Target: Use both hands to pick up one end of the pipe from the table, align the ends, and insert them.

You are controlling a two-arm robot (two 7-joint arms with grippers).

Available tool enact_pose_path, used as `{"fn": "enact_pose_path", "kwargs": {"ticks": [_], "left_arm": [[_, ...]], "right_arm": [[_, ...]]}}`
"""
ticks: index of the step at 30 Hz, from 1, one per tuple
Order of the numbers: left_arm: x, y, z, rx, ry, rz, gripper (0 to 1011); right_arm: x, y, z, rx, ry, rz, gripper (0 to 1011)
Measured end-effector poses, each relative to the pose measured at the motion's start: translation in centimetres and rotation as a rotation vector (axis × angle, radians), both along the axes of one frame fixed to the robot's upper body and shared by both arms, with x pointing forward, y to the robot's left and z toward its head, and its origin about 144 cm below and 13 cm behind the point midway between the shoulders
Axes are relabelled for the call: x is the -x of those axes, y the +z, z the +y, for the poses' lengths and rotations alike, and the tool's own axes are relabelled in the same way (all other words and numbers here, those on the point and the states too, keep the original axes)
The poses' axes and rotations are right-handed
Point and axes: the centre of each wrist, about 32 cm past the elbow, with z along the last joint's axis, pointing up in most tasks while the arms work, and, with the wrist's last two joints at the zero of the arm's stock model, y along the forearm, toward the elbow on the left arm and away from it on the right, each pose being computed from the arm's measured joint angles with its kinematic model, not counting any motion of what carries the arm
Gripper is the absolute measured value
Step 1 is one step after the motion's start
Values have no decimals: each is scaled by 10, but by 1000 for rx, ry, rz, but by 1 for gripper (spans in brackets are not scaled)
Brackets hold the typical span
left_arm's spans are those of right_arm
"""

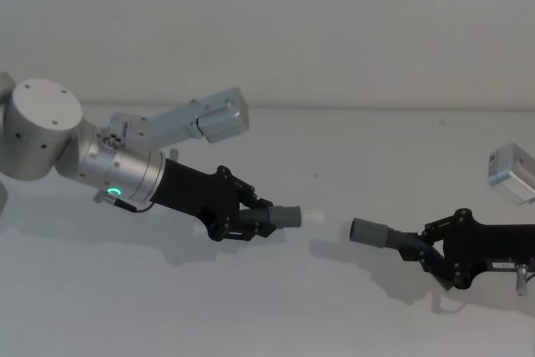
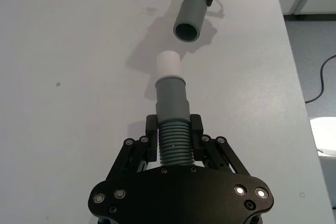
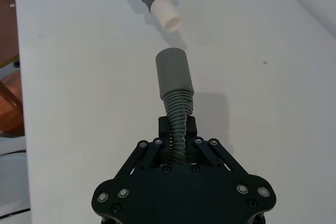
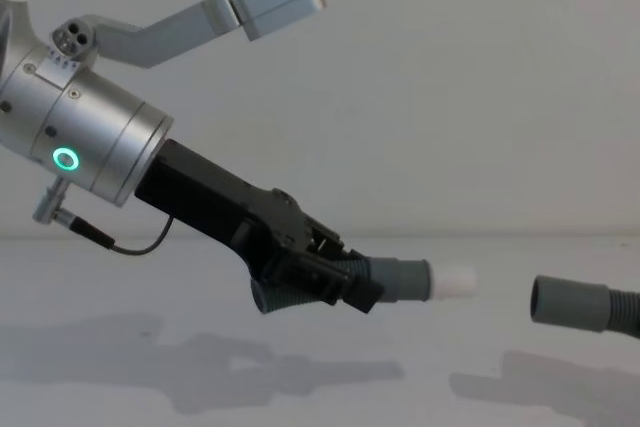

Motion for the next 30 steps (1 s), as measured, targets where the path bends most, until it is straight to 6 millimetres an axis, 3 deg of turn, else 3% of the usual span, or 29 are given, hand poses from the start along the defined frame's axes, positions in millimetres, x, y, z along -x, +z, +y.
{"fn": "enact_pose_path", "kwargs": {"ticks": [30], "left_arm": [[-4,-1,-6,20,-38,28,341]], "right_arm": [[8,0,14,-6,-7,36,134]]}}
